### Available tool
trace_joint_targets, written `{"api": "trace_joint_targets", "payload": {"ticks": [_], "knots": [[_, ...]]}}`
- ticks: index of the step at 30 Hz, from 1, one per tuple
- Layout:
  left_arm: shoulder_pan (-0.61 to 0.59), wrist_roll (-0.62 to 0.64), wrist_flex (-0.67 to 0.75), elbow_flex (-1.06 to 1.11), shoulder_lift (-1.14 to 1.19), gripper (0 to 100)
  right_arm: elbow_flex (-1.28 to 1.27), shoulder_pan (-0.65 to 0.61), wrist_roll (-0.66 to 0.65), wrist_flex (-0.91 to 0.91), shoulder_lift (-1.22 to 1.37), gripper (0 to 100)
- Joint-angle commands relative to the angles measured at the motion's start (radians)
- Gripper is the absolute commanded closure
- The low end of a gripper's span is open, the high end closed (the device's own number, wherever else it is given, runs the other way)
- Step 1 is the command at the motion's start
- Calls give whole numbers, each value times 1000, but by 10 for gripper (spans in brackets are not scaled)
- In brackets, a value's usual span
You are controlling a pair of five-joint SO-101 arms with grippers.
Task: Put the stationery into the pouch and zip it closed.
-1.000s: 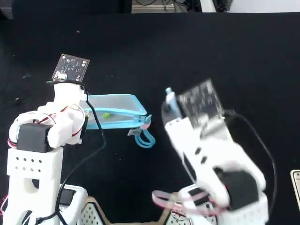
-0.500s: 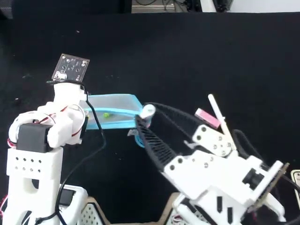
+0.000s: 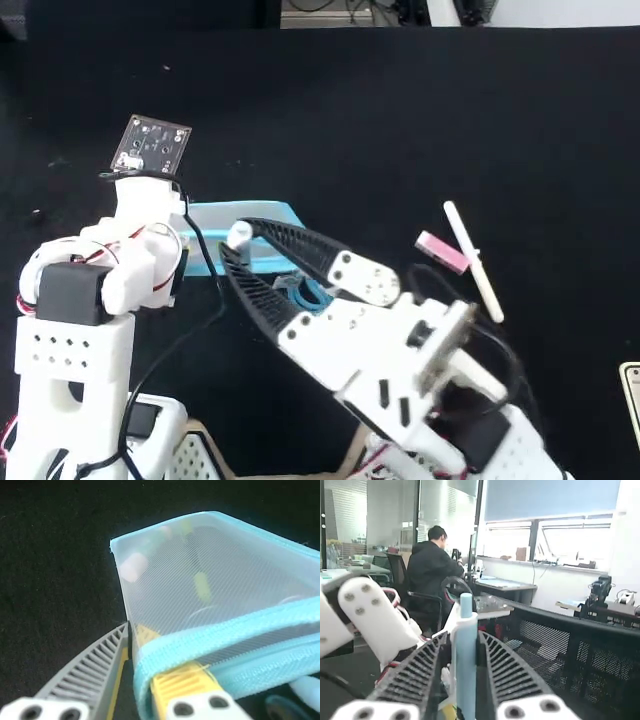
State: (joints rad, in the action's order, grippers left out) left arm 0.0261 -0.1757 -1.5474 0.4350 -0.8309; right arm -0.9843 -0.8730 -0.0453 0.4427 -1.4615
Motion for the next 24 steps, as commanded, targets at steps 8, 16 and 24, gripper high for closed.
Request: {"api": "trace_joint_targets", "payload": {"ticks": [8,16,24], "knots": [[4,-5,-5,22,8,970,-58,-8,-198,-155,-18,987],[4,-5,-5,22,8,970,59,-9,-121,-152,-8,987],[4,-6,-5,22,8,970,-104,-8,-129,-158,-16,987]]}}
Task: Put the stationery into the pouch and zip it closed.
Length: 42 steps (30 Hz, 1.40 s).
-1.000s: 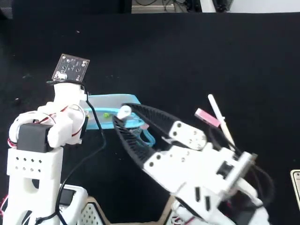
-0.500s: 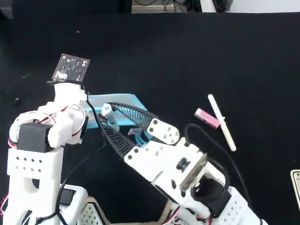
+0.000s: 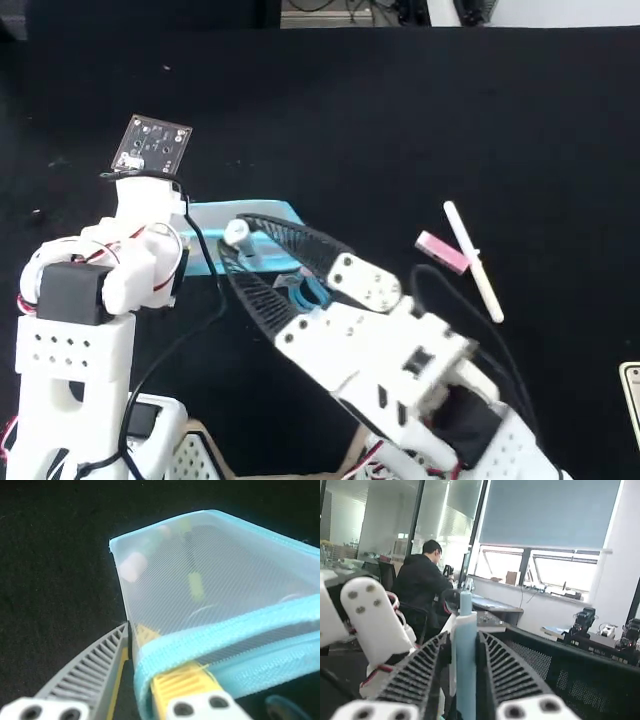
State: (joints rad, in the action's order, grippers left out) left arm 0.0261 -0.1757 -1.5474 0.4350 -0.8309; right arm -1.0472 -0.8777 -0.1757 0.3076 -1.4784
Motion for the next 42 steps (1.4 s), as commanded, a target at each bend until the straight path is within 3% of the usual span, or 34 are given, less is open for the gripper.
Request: {"api": "trace_joint_targets", "payload": {"ticks": [1,13,19,22,26,33,37,42], "knots": [[4,-6,-5,22,8,970,-59,-3,2,-23,1,987],[4,-6,-5,22,8,970,-119,-2,2,-2,-1,987],[4,-6,-5,22,8,970,-77,-3,2,308,1,981],[4,-6,-3,22,8,970,-30,-3,2,445,1,923],[4,-6,-5,22,8,970,65,-3,2,555,10,874],[4,-6,-5,22,8,970,295,9,2,707,10,871],[4,-6,-5,22,8,970,420,172,2,796,12,871],[4,-6,-5,24,8,970,426,548,2,927,88,871]]}}
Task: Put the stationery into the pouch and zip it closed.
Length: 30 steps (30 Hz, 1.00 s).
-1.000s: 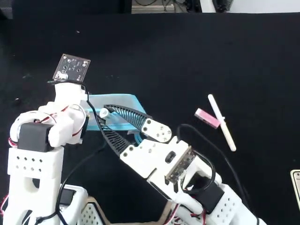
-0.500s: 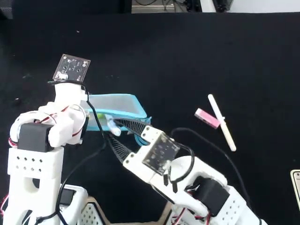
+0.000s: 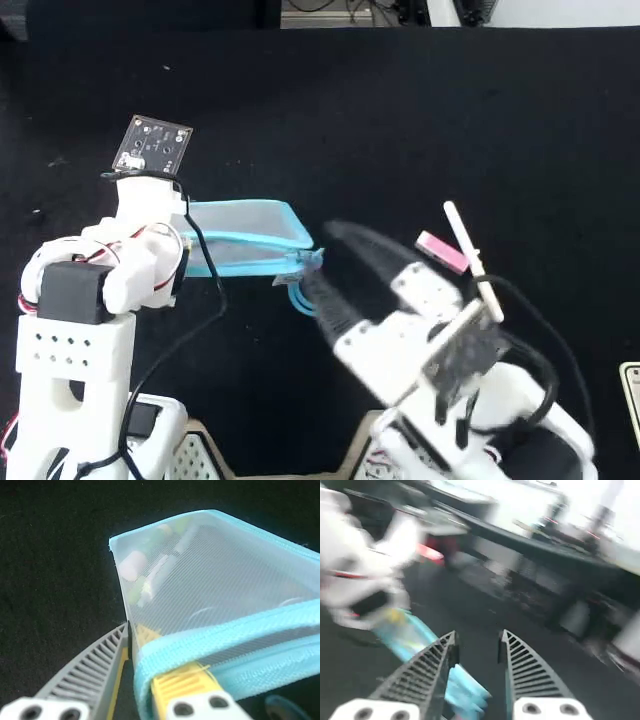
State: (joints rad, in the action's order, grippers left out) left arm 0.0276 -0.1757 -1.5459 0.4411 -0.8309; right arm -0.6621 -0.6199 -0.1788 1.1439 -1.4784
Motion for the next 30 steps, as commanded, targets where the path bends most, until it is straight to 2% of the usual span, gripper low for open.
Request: {"api": "trace_joint_targets", "payload": {"ticks": [1,6,11,16,21,26,30], "knots": [[2,-6,-6,18,8,970,24,364,5,112,127,869],[2,-6,-6,18,8,970,-68,644,5,100,366,868],[2,-6,-6,18,8,970,-70,783,5,6,654,868],[2,-6,-6,18,8,970,47,835,5,-58,949,868],[2,-6,-6,18,8,970,157,829,-17,-57,1210,868],[2,-6,-6,18,8,970,232,809,-258,-57,1412,868],[2,-6,2,28,8,970,263,818,-393,-57,1526,868]]}}
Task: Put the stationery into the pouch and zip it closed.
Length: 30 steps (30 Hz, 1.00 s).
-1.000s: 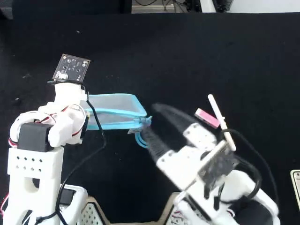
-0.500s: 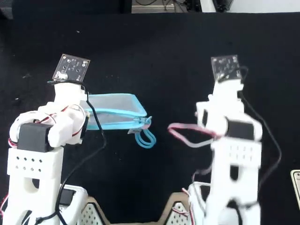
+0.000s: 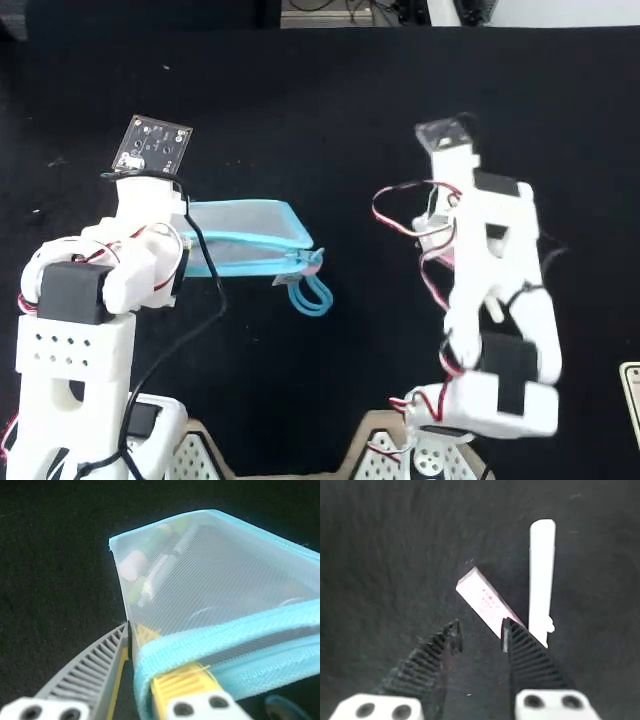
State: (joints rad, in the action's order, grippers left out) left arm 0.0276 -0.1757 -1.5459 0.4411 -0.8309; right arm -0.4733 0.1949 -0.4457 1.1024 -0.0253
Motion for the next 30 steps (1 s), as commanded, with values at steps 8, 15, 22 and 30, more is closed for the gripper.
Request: {"api": "trace_joint_targets", "payload": {"ticks": [8,15,22,30], "knots": [[2,-6,48,68,8,969,177,17,-264,-20,182,868],[2,-6,43,68,8,969,271,9,-339,-17,252,866],[2,-8,49,68,8,968,280,8,-381,-15,363,808],[2,-8,49,70,8,968,297,-2,-382,2,380,808]]}}
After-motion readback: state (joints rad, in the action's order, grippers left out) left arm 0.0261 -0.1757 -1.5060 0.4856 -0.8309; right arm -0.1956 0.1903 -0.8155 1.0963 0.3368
